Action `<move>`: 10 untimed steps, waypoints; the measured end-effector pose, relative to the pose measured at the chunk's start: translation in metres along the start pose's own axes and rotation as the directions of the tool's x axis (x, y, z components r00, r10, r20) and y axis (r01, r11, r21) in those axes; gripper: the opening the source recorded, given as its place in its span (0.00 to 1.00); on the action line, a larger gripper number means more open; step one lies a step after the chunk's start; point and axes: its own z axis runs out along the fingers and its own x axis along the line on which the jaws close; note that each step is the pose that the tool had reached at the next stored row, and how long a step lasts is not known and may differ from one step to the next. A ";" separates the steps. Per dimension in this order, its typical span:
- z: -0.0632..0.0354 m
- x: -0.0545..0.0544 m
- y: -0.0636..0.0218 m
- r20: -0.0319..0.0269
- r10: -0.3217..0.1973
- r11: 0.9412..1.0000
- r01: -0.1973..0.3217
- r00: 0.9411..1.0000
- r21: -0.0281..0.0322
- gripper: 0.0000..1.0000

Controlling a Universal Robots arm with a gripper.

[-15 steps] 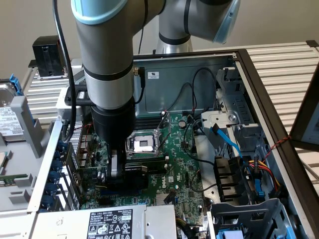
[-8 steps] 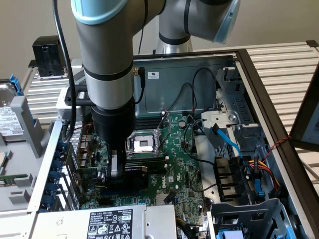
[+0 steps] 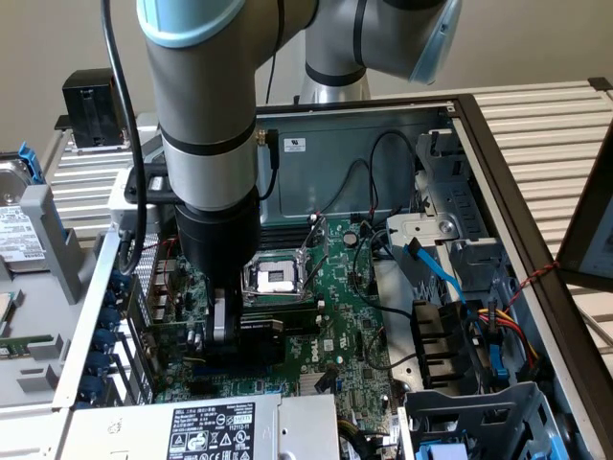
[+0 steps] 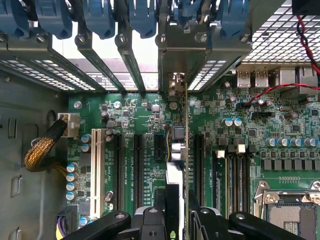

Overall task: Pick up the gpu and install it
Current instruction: 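Insert the gpu into the slot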

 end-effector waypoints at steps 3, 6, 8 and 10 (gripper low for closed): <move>0.0004 0.000 0.0000 0.000 0.000 1.000 0.000 1.000 0.000 0.27; 0.0006 0.000 0.0000 0.000 0.000 1.000 0.000 1.000 0.000 0.27; 0.0008 0.000 -0.0001 0.000 0.000 1.000 0.000 1.000 0.000 0.27; 0.0010 0.000 0.0000 0.000 0.000 1.000 0.000 1.000 0.000 0.27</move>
